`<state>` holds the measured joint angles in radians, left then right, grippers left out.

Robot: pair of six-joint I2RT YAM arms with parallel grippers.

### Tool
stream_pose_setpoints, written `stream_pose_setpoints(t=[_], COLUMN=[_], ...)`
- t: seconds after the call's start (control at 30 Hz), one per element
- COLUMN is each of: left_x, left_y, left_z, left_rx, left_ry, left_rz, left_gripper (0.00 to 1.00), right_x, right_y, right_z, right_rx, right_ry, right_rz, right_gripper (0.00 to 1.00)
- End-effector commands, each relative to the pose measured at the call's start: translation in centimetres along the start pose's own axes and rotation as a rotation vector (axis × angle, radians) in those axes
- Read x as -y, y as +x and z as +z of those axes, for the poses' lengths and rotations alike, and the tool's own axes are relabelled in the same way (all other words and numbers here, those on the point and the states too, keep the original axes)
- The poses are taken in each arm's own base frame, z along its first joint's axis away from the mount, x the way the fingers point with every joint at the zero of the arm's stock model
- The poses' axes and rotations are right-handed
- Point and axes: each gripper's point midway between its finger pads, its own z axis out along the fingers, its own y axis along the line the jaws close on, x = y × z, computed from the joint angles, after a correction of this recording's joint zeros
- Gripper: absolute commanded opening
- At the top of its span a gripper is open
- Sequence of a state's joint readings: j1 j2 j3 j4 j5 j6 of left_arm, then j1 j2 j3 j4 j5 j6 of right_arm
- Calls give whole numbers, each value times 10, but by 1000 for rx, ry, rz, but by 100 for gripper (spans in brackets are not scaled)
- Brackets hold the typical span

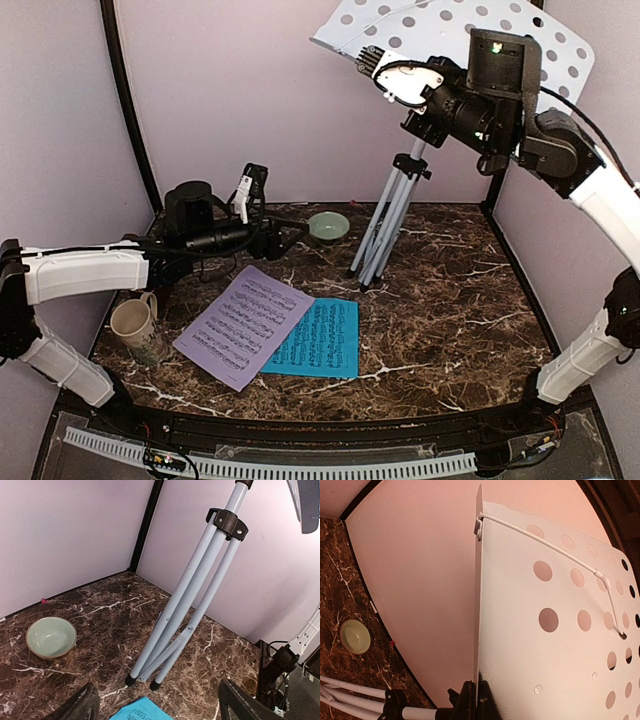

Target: Set up the instrument practice props

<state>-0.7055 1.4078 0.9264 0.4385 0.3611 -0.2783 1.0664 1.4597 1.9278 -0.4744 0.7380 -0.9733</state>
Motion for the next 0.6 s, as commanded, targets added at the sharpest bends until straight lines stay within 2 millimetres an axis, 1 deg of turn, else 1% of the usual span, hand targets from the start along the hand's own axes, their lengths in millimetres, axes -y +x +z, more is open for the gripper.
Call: stream_pose_setpoints(t=[0.0, 0.17, 0.23, 0.3, 0.33, 0.4, 0.5, 0.57], left_x=[-7, -5, -4, -4, -2, -4, -3, -3], left_y=[0, 10, 9, 8, 3, 2, -6, -9], left_z=[-1, 14, 21, 30, 35, 45, 55, 62], left_rx=[23, 33, 39, 39, 48, 44, 70, 78], left_ry=[-78, -89, -113, -137, -149, -180, -223, -239], left_rz=[112, 246, 301, 341, 356, 371, 389, 389], left_gripper=[83, 83, 82, 81, 80, 79, 79, 78], right_x=[99, 91, 88, 83, 81, 78, 74, 73], right_y=[-38, -46, -50, -56, -59, -64, -65, -65], right_z=[-34, -32, -32, -32, -32, -33, -29, -27], right_rx=[128, 141, 139, 144, 146, 152, 138, 121], right_ry=[309, 291, 287, 280, 283, 296, 300, 312], right_rz=[118, 109, 109, 101, 98, 97, 105, 105], right_gripper=[0, 0, 0, 0, 0, 0, 0, 0])
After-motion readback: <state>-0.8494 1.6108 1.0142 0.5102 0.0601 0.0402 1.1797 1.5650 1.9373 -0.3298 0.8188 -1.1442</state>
